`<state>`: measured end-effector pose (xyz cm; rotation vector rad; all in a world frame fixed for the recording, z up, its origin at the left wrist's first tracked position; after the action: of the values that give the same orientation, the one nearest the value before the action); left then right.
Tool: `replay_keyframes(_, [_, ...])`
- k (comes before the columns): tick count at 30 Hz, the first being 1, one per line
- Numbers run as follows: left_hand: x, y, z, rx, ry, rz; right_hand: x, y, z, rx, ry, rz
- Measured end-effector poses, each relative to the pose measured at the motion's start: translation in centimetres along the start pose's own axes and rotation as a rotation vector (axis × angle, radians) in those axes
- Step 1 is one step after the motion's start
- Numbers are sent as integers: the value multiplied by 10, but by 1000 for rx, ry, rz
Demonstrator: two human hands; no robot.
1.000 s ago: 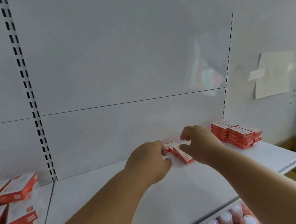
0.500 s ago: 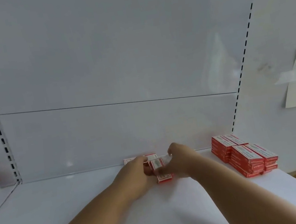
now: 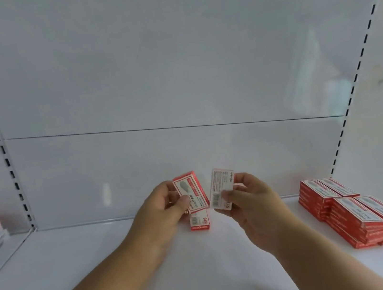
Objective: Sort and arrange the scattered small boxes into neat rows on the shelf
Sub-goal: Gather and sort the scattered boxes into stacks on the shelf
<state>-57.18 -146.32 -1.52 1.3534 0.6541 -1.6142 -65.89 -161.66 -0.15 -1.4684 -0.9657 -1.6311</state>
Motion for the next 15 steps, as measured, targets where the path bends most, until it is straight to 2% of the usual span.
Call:
replay_keyframes(2, [-3, -1, 0, -25, -68, 0, 4, -1, 2, 67, 158, 24])
replay_keyframes(3, [-4, -2, 1, -27, -90, -10, 6, -3, 3, 96, 153, 19])
replay_keyframes(7, [-6, -5, -1, -5, -83, -49, 3, -4, 2, 70, -125, 34])
replay_keyframes(9, [-4, -5, -1, 4, -53, -67, 0, -4, 1, 79, -130, 98])
replay_keyframes(12, [0, -2, -4, -6, -16, -61, -4, -2, 2, 96, 27, 187])
replay_keyframes(15, [1, 1, -8, -45, 12, -24, -8, 2, 2, -14, -106, 73])
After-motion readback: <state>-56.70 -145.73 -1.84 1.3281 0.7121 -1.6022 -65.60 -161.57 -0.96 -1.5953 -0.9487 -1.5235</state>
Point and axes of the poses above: each hand's wrist, its own y-axis towards the middle knuckle, its own z-axis out of the palm, x = y × z, the point moved 2 cm from there along y, towards the middle knuckle, and after that the axes turned 14 degrees about -y, right-handed, at the moved point
